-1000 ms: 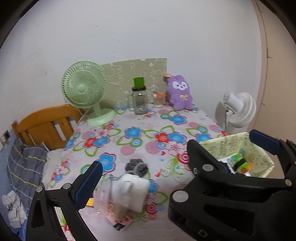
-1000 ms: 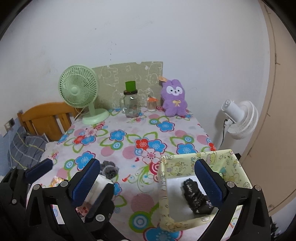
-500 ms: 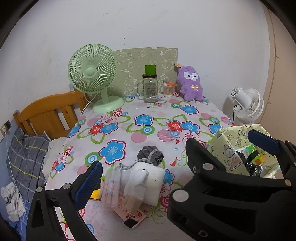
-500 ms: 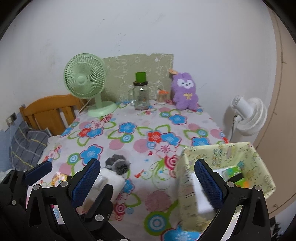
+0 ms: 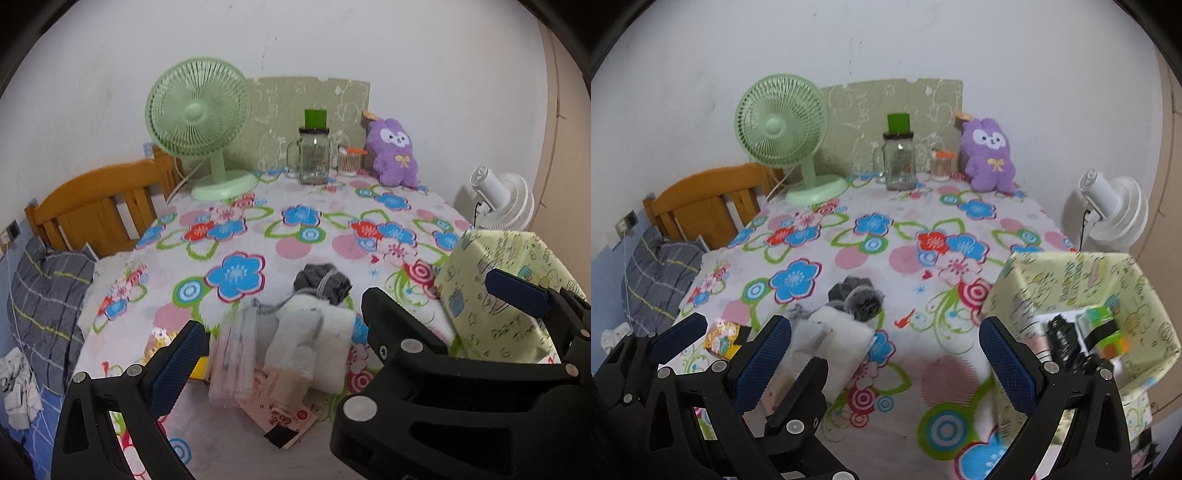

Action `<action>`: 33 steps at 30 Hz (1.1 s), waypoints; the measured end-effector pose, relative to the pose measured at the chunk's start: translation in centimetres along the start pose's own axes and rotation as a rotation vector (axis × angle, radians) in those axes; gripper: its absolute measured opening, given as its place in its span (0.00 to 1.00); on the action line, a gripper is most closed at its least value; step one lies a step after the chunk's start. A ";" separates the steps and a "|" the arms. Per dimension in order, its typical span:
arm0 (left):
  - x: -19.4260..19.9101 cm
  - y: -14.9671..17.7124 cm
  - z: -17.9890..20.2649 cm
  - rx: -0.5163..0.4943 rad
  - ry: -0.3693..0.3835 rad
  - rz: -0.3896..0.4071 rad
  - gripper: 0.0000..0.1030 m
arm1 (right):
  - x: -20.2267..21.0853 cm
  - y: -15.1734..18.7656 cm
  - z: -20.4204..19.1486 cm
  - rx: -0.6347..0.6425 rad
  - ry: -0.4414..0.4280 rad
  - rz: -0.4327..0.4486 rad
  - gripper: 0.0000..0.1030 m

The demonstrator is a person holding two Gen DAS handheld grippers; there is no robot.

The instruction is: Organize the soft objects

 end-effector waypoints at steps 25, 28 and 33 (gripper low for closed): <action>-4.7 3.5 -3.8 0.057 0.013 -0.144 0.51 | -6.6 3.2 -4.5 0.056 -0.112 -0.155 0.89; -4.7 3.7 -3.6 0.049 0.032 -0.151 0.48 | -7.1 3.2 -5.3 0.074 -0.129 -0.165 0.84; -5.1 3.8 -3.9 0.059 0.049 -0.167 0.46 | -7.9 3.5 -6.3 0.073 -0.181 -0.196 0.72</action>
Point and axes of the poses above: each gripper's, at about its wrist camera, not at the fingertips, and x roughly against the way its jaws point, z to its right, y to its underside, the point moved 10 cm from there along -x, roughly the way its jaws point, and after that the axes turned 6 degrees about x, right-handed, at the moved point
